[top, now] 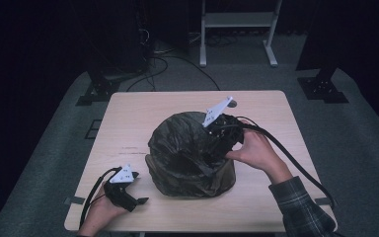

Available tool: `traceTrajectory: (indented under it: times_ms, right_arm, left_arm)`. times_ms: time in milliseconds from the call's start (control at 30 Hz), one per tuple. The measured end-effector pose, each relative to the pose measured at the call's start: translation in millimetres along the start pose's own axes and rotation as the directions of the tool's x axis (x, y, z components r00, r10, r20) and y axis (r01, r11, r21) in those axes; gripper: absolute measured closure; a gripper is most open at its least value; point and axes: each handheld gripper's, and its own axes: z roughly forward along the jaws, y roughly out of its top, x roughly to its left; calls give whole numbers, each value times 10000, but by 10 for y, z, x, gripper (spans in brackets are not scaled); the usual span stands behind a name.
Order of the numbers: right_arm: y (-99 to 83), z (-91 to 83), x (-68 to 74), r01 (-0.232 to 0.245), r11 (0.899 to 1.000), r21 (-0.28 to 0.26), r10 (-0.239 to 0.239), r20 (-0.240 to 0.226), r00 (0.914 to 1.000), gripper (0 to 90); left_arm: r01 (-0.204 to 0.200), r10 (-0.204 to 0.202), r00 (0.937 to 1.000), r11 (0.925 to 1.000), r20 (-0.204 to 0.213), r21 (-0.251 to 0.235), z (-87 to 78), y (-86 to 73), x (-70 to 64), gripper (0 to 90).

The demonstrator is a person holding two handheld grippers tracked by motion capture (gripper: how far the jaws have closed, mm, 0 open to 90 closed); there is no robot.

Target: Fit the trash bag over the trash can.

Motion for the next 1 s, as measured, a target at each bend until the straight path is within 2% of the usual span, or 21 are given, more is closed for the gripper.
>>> traceTrajectory:
  times_ms: [133, 333, 467, 533, 600, 700, 800, 1000]
  right_arm:
    - [19, 38, -27, -205, 9983, 543, 231, -466, 9986, 115]
    - [56, 95, -33, -341, 9829, 1808, 485, -762, 9959, 117]
    - [61, 103, -28, -285, 9790, 2020, 459, -822, 9956, 118]
    - [61, 96, -26, -303, 9809, 1924, 451, -730, 9963, 117]
    - [71, 62, -23, -321, 9856, 1663, 397, -428, 9983, 118]
    - [107, -59, -39, -468, 9958, 791, 503, -434, 9978, 117]
    - [158, -110, -34, -406, 9978, 523, 424, -340, 9985, 101]
    - [360, -124, 30, -186, 9997, -161, 178, -447, 9988, 97]
  left_arm:
    - [-1, 1, 10000, 10000, -3, 3, 0, 0, 0, 0]
    - [-3, 3, 10000, 10000, -3, 4, 0, 0, 0, 0]
    - [-7, 7, 10000, 10000, -3, 5, 0, 0, 0, 0]
    - [-4, 4, 10000, 10000, -2, 4, 0, 0, 0, 0]
    - [-6, 6, 10000, 10000, -3, 5, 0, 0, 0, 0]
    - [0, 0, 10000, 10000, -2, 3, 0, 0, 0, 0]
    - [-1, 1, 10000, 10000, -3, 2, 0, 0, 0, 0]
    - [-3, 3, 10000, 10000, -4, 3, 0, 0, 0, 0]
